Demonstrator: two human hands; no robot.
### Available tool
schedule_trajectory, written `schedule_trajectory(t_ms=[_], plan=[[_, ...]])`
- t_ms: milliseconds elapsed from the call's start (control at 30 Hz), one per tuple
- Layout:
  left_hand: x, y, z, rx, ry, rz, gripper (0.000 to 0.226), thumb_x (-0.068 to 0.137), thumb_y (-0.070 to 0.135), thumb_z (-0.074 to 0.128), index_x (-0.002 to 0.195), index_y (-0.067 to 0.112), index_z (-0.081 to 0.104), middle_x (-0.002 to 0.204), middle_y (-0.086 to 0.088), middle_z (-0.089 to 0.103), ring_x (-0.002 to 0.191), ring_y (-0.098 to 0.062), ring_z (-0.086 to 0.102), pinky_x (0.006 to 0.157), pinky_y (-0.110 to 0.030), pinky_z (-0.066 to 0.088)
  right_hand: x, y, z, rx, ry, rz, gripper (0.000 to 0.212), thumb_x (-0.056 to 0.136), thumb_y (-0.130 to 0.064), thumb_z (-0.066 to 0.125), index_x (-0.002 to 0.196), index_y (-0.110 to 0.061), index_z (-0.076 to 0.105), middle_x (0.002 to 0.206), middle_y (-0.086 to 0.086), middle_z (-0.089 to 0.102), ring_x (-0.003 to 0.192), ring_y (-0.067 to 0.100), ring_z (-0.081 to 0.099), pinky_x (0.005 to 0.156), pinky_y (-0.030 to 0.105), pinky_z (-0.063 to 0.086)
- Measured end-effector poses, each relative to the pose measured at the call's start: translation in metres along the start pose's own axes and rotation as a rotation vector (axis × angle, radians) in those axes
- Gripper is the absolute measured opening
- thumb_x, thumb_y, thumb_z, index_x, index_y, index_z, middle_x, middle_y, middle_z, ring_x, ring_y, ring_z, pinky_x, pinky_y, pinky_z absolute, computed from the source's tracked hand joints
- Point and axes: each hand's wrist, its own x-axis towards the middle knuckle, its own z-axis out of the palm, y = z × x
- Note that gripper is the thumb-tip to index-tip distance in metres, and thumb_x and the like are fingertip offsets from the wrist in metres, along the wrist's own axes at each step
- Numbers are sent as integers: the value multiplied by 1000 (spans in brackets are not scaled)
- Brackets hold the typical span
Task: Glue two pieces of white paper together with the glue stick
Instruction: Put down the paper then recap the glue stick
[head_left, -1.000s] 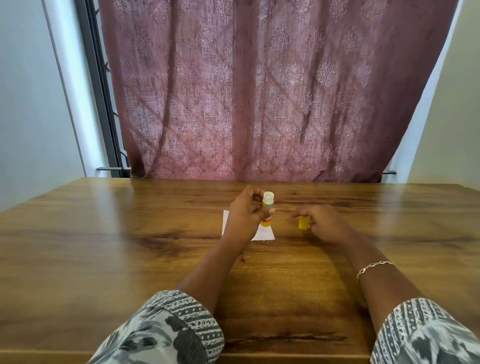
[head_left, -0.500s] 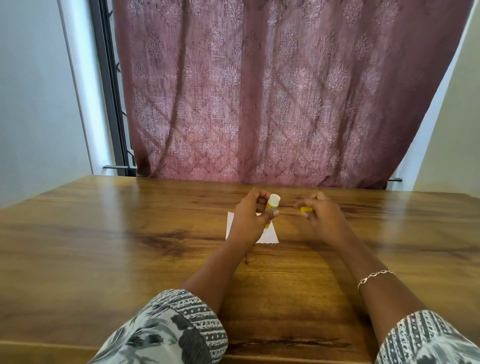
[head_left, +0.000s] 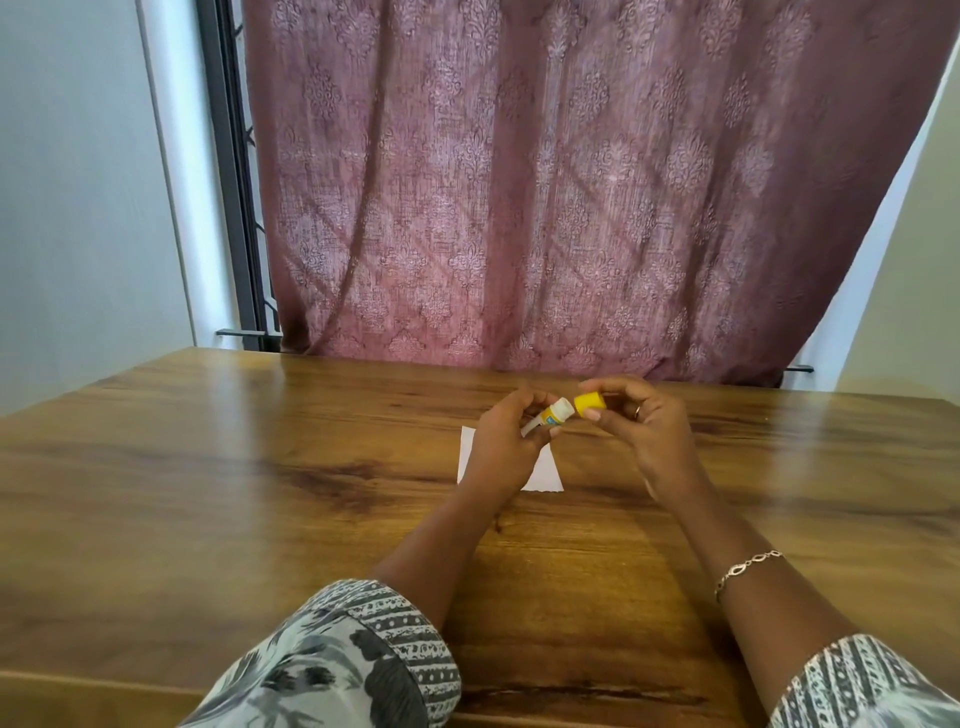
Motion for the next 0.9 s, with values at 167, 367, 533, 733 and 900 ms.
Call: schedule_trajectory(t_ms=[167, 367, 533, 733, 900], plan=[[-1, -1, 0, 43, -13, -3, 24, 81, 2, 63, 105, 4, 61, 93, 0, 61, 73, 0, 50, 63, 1, 36, 0, 3, 1, -29, -49, -31, 32, 69, 12, 66, 81, -17, 65, 74, -14, 70, 73, -2, 62, 68, 11, 49], [-1, 0, 0, 183, -23, 22, 24, 83, 5, 62, 107, 6, 61, 103, -9, 66, 88, -15, 55, 65, -12, 37, 1, 6, -1, -139, -83, -65, 35, 68, 10, 68, 82, -21, 66, 87, -7, 65, 84, 2, 62, 80, 16, 51], [0, 0, 2, 271, -39, 42, 28, 83, 10, 62, 111, 8, 62, 107, -10, 67, 98, -25, 59, 76, -28, 39, 0, 5, 0, -228, -109, -81, 32, 72, 7, 67, 90, -20, 65, 87, -5, 57, 79, -3, 57, 76, 8, 46], [0, 0, 2, 314, -31, 74, 27, 82, 8, 62, 110, 9, 62, 105, -11, 68, 97, -28, 59, 77, -33, 42, -1, 4, 1, -312, -104, -67, 28, 75, -4, 68, 85, -30, 64, 81, -10, 54, 70, 6, 54, 69, 25, 47], [-1, 3, 2, 320, -40, 97, 26, 82, 9, 62, 108, 8, 62, 103, -12, 67, 95, -28, 59, 78, -36, 43, -2, 3, 2, -351, -76, -60, 10, 80, -10, 64, 84, -20, 65, 70, -8, 56, 55, 3, 55, 55, 19, 45]])
